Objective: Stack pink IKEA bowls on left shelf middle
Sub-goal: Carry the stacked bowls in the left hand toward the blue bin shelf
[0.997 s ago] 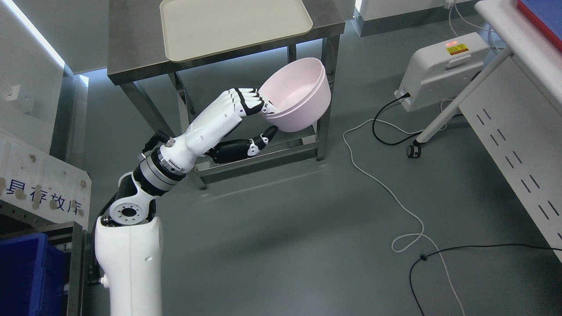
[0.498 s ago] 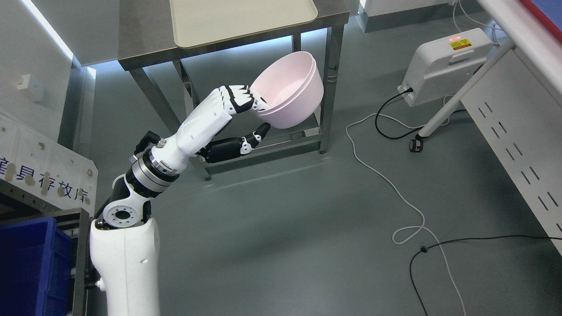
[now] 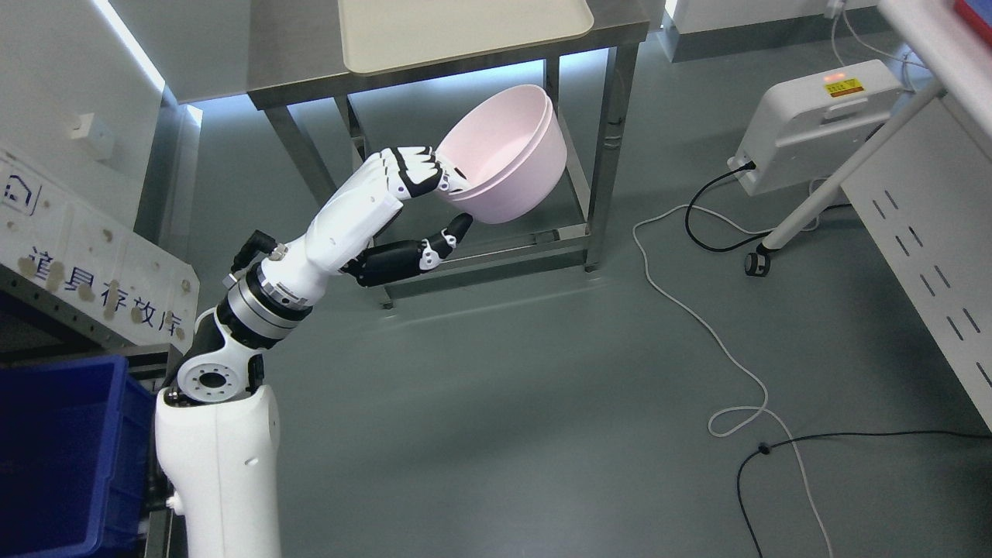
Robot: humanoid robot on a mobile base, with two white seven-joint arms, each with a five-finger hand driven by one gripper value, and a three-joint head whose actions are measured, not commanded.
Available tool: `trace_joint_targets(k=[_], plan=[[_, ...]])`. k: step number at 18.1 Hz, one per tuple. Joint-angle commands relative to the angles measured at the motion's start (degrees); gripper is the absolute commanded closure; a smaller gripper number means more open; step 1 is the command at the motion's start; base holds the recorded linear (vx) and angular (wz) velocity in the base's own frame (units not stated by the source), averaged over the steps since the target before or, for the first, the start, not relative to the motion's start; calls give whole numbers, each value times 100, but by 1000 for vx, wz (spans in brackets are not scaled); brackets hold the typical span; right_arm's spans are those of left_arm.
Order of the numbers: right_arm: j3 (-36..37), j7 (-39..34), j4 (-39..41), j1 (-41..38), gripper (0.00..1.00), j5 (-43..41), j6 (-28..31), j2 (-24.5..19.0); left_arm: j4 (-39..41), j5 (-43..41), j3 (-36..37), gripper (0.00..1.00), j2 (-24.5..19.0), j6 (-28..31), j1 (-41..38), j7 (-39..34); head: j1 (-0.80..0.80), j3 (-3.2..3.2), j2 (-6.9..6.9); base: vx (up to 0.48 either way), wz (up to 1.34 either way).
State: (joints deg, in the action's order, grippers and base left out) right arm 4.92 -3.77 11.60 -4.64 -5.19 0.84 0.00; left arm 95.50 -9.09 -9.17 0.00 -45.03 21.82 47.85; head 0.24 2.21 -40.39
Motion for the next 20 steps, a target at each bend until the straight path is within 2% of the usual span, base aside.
trace_joint_targets(k=[1, 6, 9, 13, 20], plan=[[0, 34, 0, -2, 0, 0, 4, 100, 30, 21, -24, 97, -100, 3, 7, 5, 0, 0, 0, -117, 283], [0, 34, 0, -2, 0, 0, 4, 100, 30, 109, 11, 97, -100, 3, 7, -3, 0, 0, 0, -139, 241], [0, 25, 0, -2, 0, 0, 4, 100, 372, 170, 861, 97, -100, 3, 50, -21, 0, 0, 0, -179, 119], [0, 25, 0, -2, 0, 0, 4, 100, 478, 232, 987, 97, -100, 28, 191, -65, 0, 0, 0, -174, 104], [0, 34, 0, -2, 0, 0, 4, 100, 540, 5, 829, 97, -100, 845, 1069, -170, 0, 0, 0, -138, 360]])
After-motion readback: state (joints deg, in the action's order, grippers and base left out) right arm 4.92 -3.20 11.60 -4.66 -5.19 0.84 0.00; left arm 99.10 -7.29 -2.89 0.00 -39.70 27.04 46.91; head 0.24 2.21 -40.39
